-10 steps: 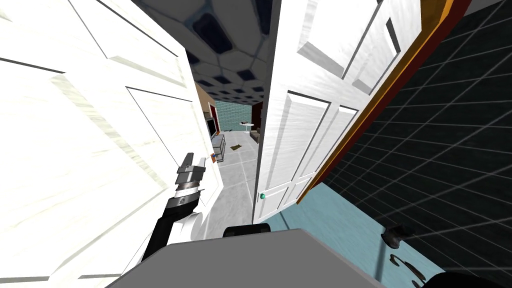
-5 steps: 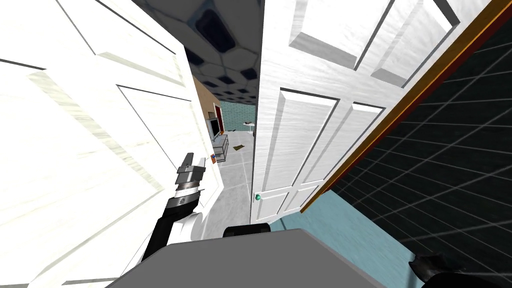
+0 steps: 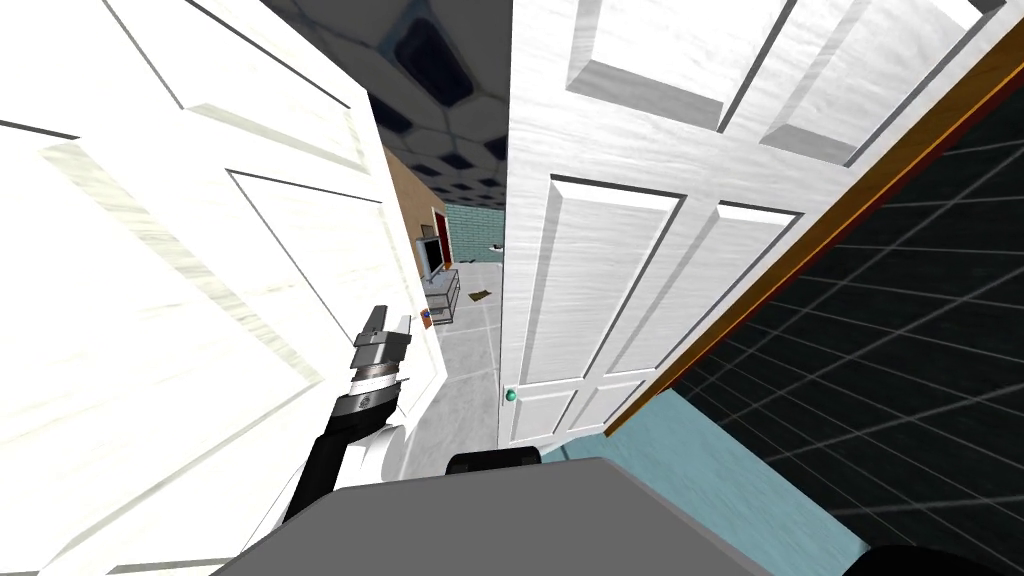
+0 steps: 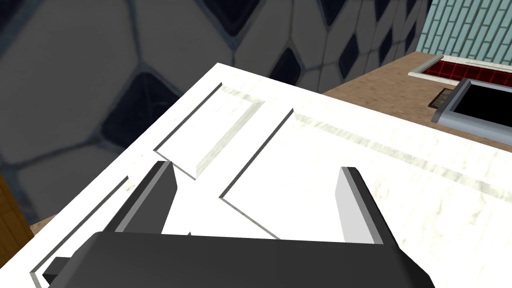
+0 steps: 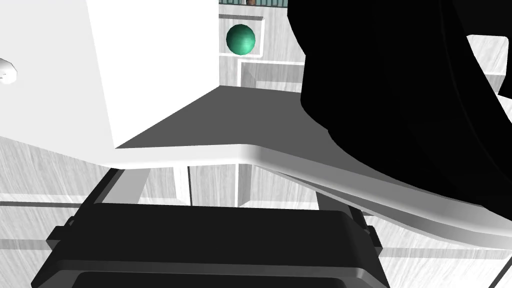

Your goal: Push the door open

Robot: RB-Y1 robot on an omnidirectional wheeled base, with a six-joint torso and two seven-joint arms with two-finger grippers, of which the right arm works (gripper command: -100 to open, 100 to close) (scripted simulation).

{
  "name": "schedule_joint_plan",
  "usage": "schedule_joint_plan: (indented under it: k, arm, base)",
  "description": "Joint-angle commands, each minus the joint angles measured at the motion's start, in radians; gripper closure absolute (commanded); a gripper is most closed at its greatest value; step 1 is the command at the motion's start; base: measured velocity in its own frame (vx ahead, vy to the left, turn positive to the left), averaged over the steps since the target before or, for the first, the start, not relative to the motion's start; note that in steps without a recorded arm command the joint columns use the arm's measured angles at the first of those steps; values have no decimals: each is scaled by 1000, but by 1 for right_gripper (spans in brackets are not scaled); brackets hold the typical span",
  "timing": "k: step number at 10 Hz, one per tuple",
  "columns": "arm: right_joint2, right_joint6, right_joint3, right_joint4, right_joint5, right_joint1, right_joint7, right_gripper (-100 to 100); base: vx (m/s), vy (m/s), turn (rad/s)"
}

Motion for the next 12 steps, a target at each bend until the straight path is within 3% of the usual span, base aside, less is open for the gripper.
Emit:
schedule_joint_plan:
  k: [1, 7, 12]
  arm:
    - [5, -24, 11, 32, 1, 4, 6, -100]
    - [1, 20, 0, 4, 0, 8, 9, -100]
    - [14, 39, -9, -18, -1, 15, 15, -100]
  base:
    - [82, -78, 93]
    - [145, 13, 24]
    - [204, 29, 44]
